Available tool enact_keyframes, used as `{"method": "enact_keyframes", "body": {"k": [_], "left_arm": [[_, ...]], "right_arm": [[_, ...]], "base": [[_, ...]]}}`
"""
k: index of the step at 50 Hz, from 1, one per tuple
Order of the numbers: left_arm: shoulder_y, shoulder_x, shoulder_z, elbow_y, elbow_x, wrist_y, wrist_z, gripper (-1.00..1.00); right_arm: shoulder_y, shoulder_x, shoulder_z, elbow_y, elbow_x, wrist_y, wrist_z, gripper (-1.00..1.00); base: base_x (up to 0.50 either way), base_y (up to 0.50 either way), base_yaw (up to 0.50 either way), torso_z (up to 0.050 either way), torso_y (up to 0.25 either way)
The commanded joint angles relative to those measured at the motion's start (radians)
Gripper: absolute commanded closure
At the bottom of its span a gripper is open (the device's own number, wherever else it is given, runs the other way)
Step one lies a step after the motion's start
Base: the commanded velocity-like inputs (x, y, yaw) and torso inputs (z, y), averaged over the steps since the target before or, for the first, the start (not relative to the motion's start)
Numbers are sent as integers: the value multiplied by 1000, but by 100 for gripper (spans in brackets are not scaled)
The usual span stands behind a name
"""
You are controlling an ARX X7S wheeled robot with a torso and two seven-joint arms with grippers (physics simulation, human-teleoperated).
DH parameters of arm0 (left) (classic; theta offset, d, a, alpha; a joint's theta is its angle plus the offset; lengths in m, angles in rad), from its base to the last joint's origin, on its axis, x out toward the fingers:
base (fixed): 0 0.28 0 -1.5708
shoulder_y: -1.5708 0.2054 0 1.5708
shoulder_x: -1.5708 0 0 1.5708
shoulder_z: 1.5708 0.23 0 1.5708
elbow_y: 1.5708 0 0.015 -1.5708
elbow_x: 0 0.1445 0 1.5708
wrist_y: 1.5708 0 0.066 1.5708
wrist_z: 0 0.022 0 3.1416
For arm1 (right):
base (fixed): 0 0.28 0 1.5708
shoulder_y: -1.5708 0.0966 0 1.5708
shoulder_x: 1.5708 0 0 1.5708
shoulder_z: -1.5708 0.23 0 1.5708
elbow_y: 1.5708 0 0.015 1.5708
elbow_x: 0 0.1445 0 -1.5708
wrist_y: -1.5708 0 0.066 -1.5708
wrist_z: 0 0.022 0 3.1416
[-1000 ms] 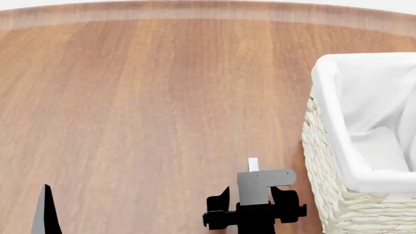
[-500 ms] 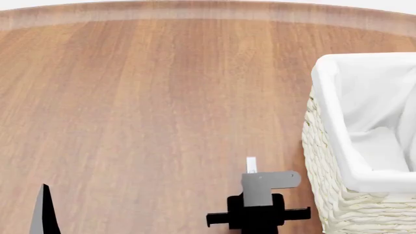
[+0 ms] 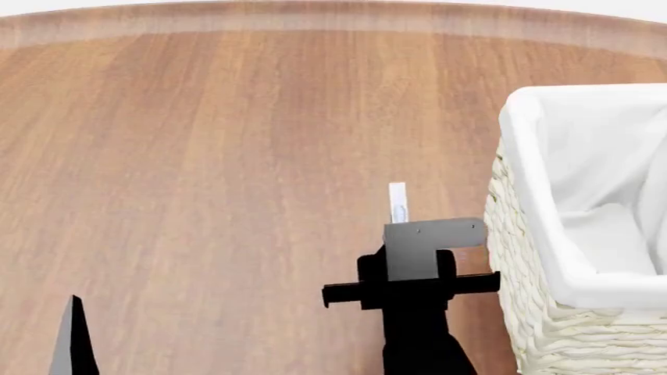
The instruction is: Pick up the cream cheese box, and put it in the basket.
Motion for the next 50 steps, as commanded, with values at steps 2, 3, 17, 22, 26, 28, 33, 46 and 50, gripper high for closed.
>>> {"method": "enact_keyframes", "body": {"k": [2, 3, 17, 22, 26, 28, 33, 46, 50], "left_arm": [[-3, -7, 0, 2, -8, -7, -2, -100], [-3, -7, 1, 1, -8, -7, -2, -100], [-5, -9, 7, -1, -8, -6, -5, -100], [-6, -10, 10, -2, -7, -5, -5, -100], [-6, -11, 11, -3, -8, -3, -5, -100], [-6, -11, 11, -2, -8, -3, -6, -100], [-4, -12, 12, -1, -8, -1, -8, -100], [-5, -16, 17, 1, -7, -4, -11, -100], [-4, -17, 14, 3, -9, 0, -13, -100]], "right_arm": [[-20, 43, -15, -230, -15, 97, 38, 100], [-19, 42, -14, -225, -14, 96, 38, 100], [-27, 94, -3, -428, 23, 193, 73, 100], [-20, 121, -1, -568, 41, 263, 100, 100], [-16, 134, 0, -640, 52, 304, 116, 100], [-14, 137, 3, -657, 58, 312, 118, 100], [-18, 155, 5, -740, 72, 349, 136, 100], [33, 208, 17, -1010, 117, 501, 196, 100], [52, 230, 41, -1076, 143, 543, 211, 100]], "base": [[0, 0, 0, 0, 0], [0, 0, 0, 0, 0], [0, 0, 0, 0, 107], [0, 0, 0, 0, 110], [-3, 0, 0, 0, 111], [0, 0, 0, 0, 111], [-2, 0, 0, 0, 111], [-1, 0, 0, 0, 167], [0, 0, 0, 0, 196]]}}
